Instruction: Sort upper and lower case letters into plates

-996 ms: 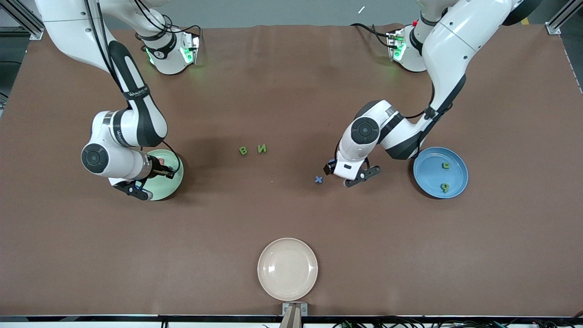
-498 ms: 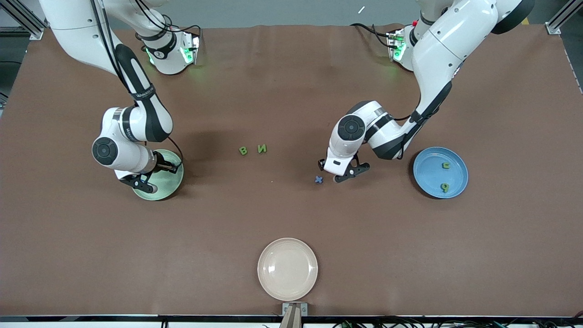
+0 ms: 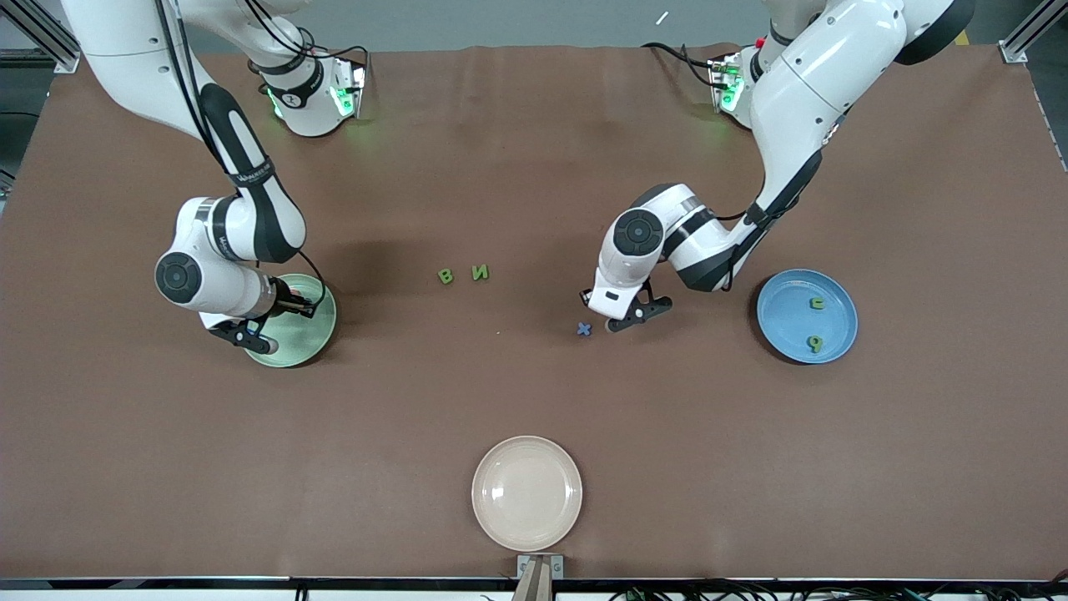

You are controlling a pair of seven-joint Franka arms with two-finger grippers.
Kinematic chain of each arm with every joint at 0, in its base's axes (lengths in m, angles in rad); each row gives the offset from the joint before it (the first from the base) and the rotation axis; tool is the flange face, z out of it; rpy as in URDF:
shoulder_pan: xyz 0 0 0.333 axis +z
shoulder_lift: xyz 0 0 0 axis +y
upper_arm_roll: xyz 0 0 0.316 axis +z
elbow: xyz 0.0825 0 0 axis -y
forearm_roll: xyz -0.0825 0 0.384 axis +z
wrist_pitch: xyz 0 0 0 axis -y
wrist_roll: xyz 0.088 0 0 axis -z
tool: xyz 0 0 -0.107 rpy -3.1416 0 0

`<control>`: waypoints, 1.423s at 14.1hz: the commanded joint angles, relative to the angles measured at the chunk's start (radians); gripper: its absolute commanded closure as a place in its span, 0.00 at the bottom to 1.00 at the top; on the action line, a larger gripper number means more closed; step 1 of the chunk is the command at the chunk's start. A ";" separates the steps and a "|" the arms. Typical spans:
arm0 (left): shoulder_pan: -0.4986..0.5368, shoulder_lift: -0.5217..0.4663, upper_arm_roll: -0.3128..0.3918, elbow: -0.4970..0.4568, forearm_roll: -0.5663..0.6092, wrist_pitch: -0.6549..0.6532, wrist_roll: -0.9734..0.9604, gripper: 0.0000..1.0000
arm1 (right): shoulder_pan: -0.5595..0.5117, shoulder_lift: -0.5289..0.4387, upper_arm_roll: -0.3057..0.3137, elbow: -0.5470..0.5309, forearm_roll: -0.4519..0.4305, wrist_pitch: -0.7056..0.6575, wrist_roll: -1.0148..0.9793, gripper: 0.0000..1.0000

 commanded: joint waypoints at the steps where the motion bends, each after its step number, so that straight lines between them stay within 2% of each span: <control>1: -0.002 0.005 0.003 -0.003 0.025 0.002 -0.023 0.82 | -0.001 -0.019 0.014 -0.026 -0.011 0.026 -0.006 0.96; 2: 0.002 0.002 0.004 -0.003 0.025 0.002 -0.022 0.89 | 0.004 -0.017 0.014 -0.026 -0.010 0.027 -0.005 0.95; 3: 0.011 -0.003 0.004 -0.002 0.026 0.000 -0.016 0.94 | 0.004 -0.017 0.014 -0.026 -0.010 0.024 -0.006 0.89; 4: 0.017 -0.012 0.003 0.000 0.026 -0.003 -0.012 0.95 | 0.004 -0.019 0.014 -0.024 -0.011 0.018 -0.006 0.60; 5: 0.024 -0.035 0.004 0.000 0.026 -0.015 -0.006 0.96 | 0.002 -0.019 0.014 -0.022 -0.010 0.015 -0.008 0.13; 6: 0.046 -0.059 0.003 -0.002 0.026 -0.034 0.018 0.96 | 0.004 -0.020 0.012 -0.018 -0.011 0.013 -0.006 0.00; 9: 0.125 -0.153 -0.017 0.000 0.007 -0.184 0.180 0.97 | 0.007 -0.036 0.015 0.010 -0.011 -0.028 0.004 0.00; 11: 0.255 -0.188 -0.095 -0.019 0.002 -0.239 0.301 0.97 | 0.033 -0.048 0.017 0.060 -0.010 -0.106 0.067 0.00; 12: 0.352 -0.205 -0.151 -0.048 0.003 -0.256 0.372 0.97 | 0.066 -0.048 0.018 0.074 -0.010 -0.114 0.127 0.00; 15: 0.633 -0.246 -0.296 -0.153 0.035 -0.250 0.565 0.97 | 0.177 -0.039 0.018 0.089 -0.002 -0.091 0.283 0.00; 17: 0.782 -0.244 -0.347 -0.207 0.124 -0.238 0.664 0.97 | 0.246 -0.037 0.018 0.090 0.001 -0.053 0.416 0.00; 20: 0.914 -0.234 -0.355 -0.273 0.203 -0.151 0.794 0.97 | 0.365 -0.021 0.018 0.061 0.001 0.042 0.651 0.00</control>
